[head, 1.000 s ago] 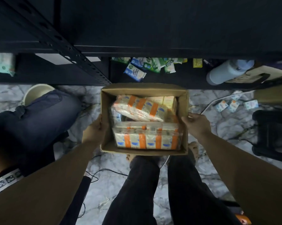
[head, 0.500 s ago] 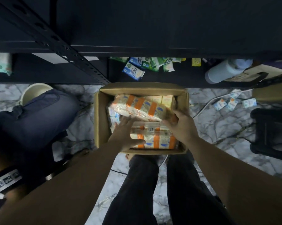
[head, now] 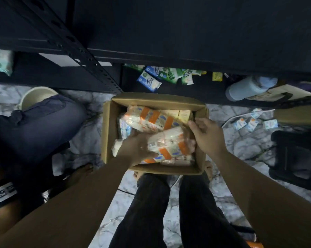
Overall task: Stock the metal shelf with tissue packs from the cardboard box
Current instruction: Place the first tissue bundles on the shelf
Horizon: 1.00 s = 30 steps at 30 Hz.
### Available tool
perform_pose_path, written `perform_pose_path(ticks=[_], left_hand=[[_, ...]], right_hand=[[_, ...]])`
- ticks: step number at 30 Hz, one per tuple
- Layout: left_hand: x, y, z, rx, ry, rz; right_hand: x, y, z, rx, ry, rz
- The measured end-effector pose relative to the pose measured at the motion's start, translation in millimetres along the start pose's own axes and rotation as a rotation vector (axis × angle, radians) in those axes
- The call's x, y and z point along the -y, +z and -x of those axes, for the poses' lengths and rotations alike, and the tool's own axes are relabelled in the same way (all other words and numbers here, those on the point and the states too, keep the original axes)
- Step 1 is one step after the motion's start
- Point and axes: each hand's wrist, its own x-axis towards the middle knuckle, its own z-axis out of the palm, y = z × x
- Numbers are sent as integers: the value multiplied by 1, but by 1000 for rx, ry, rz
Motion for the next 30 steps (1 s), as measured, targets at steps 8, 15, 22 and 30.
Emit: perform_pose_path(ticks=[8, 15, 22, 30], left_hand=[[17, -42, 25, -306, -310, 947], [48, -25, 46, -453, -446, 1215], [68, -16, 39, -475, -496, 1252], [53, -27, 59, -443, -451, 1257]], right_hand=[[28, 25, -20, 67, 2, 25], [39, 100, -38, 318, -134, 208], [35, 160, -61, 433, -230, 613], [36, 139, -45, 351, -244, 609]])
